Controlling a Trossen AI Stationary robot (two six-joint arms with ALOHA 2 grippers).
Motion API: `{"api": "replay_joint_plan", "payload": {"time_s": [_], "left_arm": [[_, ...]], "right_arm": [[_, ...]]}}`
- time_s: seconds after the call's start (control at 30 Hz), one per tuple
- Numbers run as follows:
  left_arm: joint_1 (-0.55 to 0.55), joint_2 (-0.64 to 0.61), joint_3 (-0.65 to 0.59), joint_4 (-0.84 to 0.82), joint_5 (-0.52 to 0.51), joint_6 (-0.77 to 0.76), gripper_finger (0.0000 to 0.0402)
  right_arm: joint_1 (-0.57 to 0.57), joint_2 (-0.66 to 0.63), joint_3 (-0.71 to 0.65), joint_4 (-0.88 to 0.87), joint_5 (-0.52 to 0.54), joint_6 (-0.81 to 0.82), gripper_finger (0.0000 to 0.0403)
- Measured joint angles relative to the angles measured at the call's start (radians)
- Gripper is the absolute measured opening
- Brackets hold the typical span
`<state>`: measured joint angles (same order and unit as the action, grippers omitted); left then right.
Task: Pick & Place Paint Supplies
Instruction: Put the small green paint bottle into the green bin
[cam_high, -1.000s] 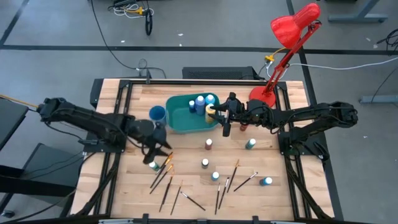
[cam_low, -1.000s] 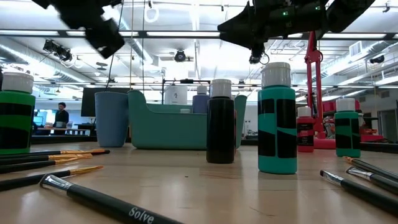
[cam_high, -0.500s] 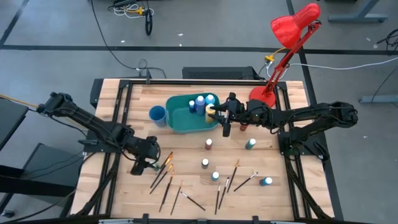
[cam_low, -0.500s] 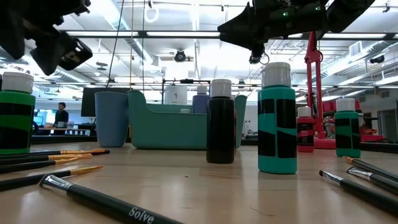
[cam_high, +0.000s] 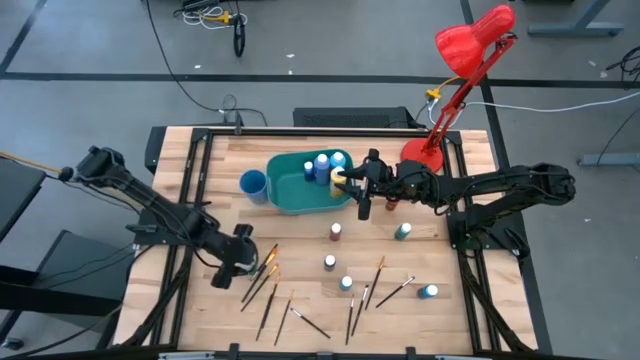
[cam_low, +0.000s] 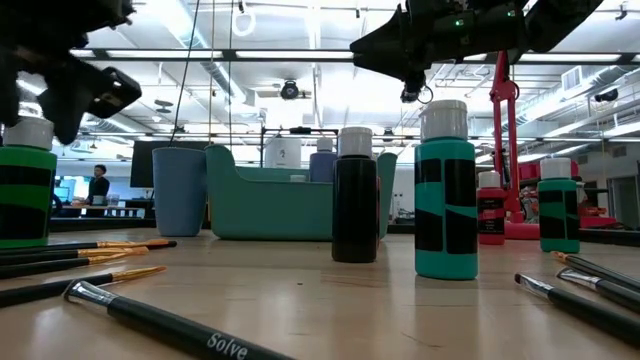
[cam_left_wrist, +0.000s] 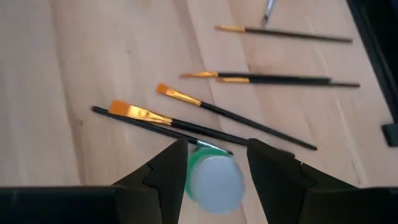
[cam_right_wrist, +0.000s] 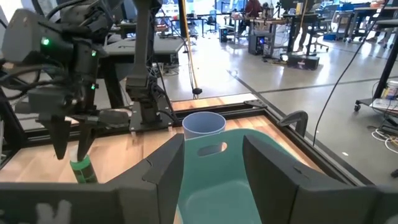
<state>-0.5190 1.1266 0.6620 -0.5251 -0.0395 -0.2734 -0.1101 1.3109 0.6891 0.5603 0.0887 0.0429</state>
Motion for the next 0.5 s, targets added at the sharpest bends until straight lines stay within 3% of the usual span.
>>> {"api": "replay_joint_plan", "payload": {"time_s": [0.37,0.5], "left_arm": [[-0.019,0.017,0.000,-0.060,-0.073,-0.008,0.0177],[-0.019,0.018,0.000,-0.058,-0.075,0.007,0.0152]], "right_arm": [[0.000,0.000,0.000,-0.001,0.000,0.000,0.0165],[0.000,0.000,0.000,-0.001,0.000,0.000,0.0165]]}}
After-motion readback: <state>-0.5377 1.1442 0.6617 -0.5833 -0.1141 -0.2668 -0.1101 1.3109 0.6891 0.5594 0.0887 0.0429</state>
